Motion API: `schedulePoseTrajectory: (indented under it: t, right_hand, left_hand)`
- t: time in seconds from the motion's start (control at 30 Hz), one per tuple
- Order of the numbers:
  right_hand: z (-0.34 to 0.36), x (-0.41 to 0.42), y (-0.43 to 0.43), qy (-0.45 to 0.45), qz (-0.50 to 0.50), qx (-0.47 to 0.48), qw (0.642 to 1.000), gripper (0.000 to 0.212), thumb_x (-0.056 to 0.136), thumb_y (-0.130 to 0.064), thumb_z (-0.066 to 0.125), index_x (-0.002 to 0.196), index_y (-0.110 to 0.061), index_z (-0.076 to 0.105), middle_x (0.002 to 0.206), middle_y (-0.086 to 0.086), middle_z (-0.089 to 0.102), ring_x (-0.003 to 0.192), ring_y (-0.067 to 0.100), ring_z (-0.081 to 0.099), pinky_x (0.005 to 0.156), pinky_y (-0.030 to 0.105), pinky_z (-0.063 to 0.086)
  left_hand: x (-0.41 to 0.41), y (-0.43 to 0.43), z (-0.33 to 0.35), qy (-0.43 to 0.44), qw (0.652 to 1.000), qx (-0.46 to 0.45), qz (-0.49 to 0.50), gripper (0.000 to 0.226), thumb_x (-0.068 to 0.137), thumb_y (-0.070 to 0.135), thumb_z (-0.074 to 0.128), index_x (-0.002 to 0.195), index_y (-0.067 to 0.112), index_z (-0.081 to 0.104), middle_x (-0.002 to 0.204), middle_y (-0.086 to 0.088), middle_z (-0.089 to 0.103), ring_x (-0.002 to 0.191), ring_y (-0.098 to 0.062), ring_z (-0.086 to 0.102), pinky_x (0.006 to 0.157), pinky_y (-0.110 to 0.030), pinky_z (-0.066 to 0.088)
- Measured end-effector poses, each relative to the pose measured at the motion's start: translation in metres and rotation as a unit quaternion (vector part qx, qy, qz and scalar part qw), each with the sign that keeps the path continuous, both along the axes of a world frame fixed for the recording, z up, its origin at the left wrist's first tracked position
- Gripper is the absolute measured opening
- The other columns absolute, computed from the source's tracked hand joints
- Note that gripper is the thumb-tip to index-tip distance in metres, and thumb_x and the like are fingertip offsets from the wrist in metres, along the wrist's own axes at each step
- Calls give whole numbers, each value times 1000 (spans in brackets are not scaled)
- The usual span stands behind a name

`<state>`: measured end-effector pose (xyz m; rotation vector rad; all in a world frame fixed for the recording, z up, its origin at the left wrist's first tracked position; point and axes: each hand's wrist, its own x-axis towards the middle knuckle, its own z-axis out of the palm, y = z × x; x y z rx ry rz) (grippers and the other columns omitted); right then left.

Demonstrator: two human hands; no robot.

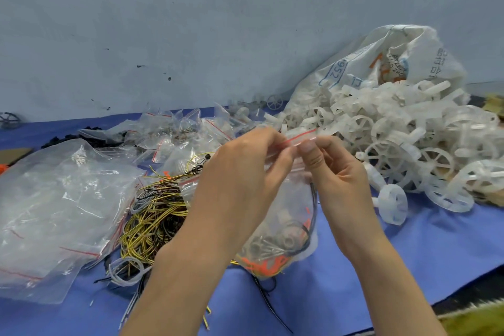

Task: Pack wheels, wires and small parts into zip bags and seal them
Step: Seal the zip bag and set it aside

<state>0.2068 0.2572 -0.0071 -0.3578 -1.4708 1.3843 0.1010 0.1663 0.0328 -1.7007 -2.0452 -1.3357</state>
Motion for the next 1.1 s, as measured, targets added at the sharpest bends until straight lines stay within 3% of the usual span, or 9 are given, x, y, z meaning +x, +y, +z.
schedulePoseTrajectory:
  t: [0.13,0.33,0.47,0.57,0.67,0.73,0.83,0.93,1.1]
  right_hand:
    - [1,0,1,19,22,-37,999,21,83,-35,69,91,-15,69,92,11,70,85,20,62,81,37,50]
    - [4,5,2,25,89,-47,995,12,85,-28,66,82,-16,64,86,6,70,83,20,63,72,27,53]
    - [10,9,-3,13,71,-32,997,16,86,-28,65,82,-13,60,89,21,67,86,25,62,74,38,52]
    - [12,9,-9,-18,12,39,999,20,94,-26,64,83,-9,62,84,23,64,75,33,58,73,50,50]
    - [13,8,-12,-37,-30,85,995,24,96,-32,61,83,-12,65,77,23,59,69,38,52,65,47,44]
    - [12,6,-13,-30,-54,93,994,21,97,-31,59,84,-16,66,76,16,62,69,31,55,64,40,45]
    - [7,-7,-19,14,-58,32,998,18,101,-27,54,87,-19,63,80,2,66,78,12,61,71,26,50]
    - [0,-22,-27,50,-44,-60,996,20,104,-30,49,89,-21,59,86,0,66,84,12,62,79,31,51]
    - [1,-30,-24,54,-87,-102,990,22,106,-30,46,91,-18,58,82,-1,66,81,12,62,78,34,52]
  left_hand:
    - [3,0,1,-40,999,11,-6,23,90,48,57,95,30,69,88,20,71,86,6,66,79,-33,55]
    - [4,-1,3,-63,997,13,-32,17,91,43,62,91,29,72,80,22,70,80,10,64,68,-8,45]
    - [5,-1,3,-95,994,16,-52,17,91,42,64,90,27,71,81,19,72,79,8,66,68,-12,48]
    - [3,-1,3,-96,994,25,-46,17,91,41,64,90,26,71,81,17,72,79,6,67,71,-16,51]
    - [2,-1,3,-89,995,26,-34,18,91,42,64,88,25,69,80,16,71,78,4,67,72,-25,54]
    - [4,-2,4,-82,996,27,-29,20,92,44,63,85,25,67,76,16,69,73,3,65,67,-22,50]
    - [10,0,4,-74,997,27,-16,22,93,43,62,82,24,65,73,14,67,68,-1,62,64,-27,50]
    - [14,3,3,-71,997,20,7,23,93,44,61,81,23,62,72,11,65,68,-7,61,67,-38,52]
    - [13,2,0,-60,998,3,26,23,91,44,61,79,24,59,69,12,64,67,-7,59,63,-36,50]
